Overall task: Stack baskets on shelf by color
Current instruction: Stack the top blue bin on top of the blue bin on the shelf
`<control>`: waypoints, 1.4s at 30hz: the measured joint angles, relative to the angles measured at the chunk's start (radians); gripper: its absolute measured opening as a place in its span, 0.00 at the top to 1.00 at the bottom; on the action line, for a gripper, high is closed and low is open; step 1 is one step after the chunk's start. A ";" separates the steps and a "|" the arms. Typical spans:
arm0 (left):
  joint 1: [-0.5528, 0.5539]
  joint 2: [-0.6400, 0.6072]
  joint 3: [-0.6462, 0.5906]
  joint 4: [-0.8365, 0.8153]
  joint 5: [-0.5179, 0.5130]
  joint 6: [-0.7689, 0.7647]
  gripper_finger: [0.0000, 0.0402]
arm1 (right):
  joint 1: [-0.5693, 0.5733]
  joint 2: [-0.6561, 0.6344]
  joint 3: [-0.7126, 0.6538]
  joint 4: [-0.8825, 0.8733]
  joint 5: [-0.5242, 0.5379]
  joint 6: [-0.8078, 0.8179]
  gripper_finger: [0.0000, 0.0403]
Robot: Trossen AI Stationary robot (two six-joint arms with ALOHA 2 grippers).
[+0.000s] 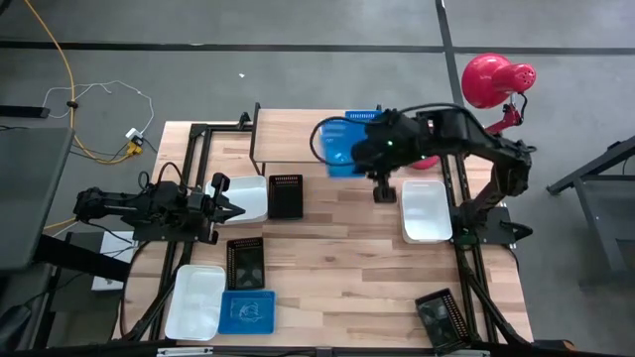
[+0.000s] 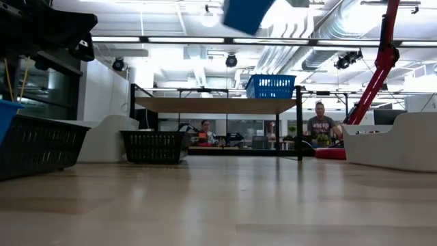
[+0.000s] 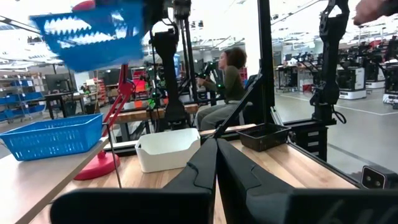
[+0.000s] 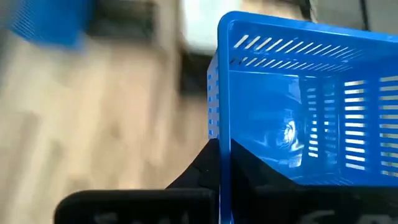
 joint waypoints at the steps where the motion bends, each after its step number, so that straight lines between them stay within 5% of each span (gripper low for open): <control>1: 0.000 0.000 0.000 0.000 0.000 0.000 1.00 | -0.015 0.000 -0.009 -0.041 0.027 -0.003 1.00; 6: 0.000 0.000 0.000 0.000 0.000 0.000 1.00 | -0.096 0.001 -0.092 -0.110 0.108 -0.078 1.00; 16: 0.000 0.000 0.000 0.000 0.000 0.000 1.00 | -0.271 -0.015 -0.205 -0.044 0.110 -0.165 1.00; 30: 0.000 0.000 0.000 0.000 0.000 0.000 1.00 | -0.308 -0.361 -0.612 0.274 -0.008 -0.201 1.00; 42: 0.000 0.000 0.000 0.000 0.000 0.000 1.00 | -0.304 -0.245 -0.602 0.320 -0.001 -0.284 1.00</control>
